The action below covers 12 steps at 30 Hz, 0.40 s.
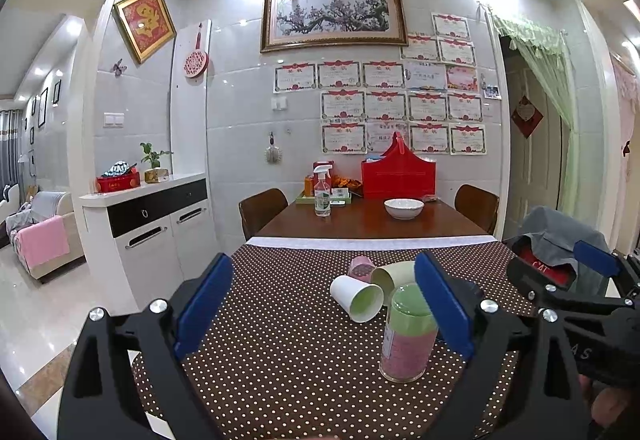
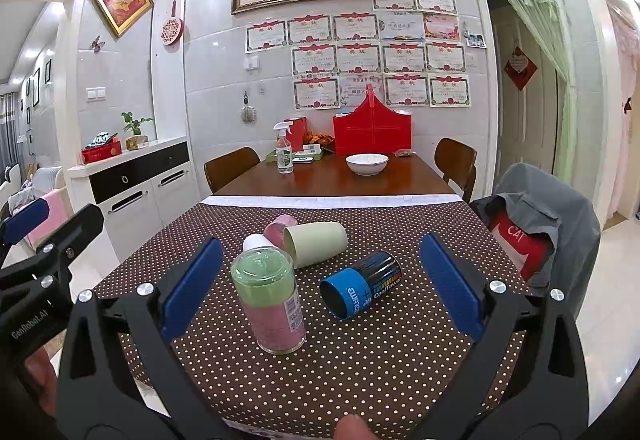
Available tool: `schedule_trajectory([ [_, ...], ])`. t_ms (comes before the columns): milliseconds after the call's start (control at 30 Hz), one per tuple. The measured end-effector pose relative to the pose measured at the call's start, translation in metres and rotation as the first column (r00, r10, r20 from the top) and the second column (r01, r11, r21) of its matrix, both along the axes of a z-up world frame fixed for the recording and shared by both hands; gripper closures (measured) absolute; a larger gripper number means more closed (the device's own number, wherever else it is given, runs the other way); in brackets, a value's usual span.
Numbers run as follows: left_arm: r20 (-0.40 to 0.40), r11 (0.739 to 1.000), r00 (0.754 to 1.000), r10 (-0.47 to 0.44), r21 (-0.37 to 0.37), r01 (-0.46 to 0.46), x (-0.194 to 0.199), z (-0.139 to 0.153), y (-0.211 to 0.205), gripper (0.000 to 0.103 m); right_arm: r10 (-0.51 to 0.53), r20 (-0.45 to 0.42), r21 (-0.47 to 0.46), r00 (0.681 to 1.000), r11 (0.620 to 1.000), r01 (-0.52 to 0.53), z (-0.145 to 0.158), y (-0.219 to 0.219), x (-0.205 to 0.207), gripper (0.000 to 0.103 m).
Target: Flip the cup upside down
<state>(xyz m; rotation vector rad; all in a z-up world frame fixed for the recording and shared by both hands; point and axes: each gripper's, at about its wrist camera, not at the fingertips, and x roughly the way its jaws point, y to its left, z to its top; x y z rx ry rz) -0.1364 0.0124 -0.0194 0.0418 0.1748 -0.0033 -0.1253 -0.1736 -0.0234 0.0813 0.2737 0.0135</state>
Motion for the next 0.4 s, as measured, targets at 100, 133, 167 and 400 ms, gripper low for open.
schedule_trajectory([
  [100, -0.005, 1.000, 1.000, -0.003, -0.013, 0.003, -0.0001, -0.0002, 0.0029, 0.012, 0.001, -0.001, 0.001, 1.000, 1.000, -0.001, -0.0004, -0.0004, 0.0000, 0.006],
  [133, -0.008, 1.000, 1.000, -0.004, -0.015, 0.004, 0.0004, -0.0002, 0.0032, 0.012, 0.002, -0.001, 0.002, 1.000, 1.000, -0.002, -0.0005, -0.0002, -0.0001, 0.006],
  [167, -0.013, 1.000, 1.000, -0.008, -0.015, 0.008, 0.0011, -0.0004, 0.0033, 0.012, 0.001, -0.001, 0.002, 1.000, 1.000, -0.001, -0.0004, -0.0002, 0.0001, 0.006],
  [400, -0.016, 1.000, 1.000, 0.014, -0.002, -0.014, 0.0030, -0.0018, 0.0027, 0.012, 0.004, -0.005, 0.005, 1.000, 1.000, -0.004, -0.0013, 0.0003, 0.0010, 0.006],
])
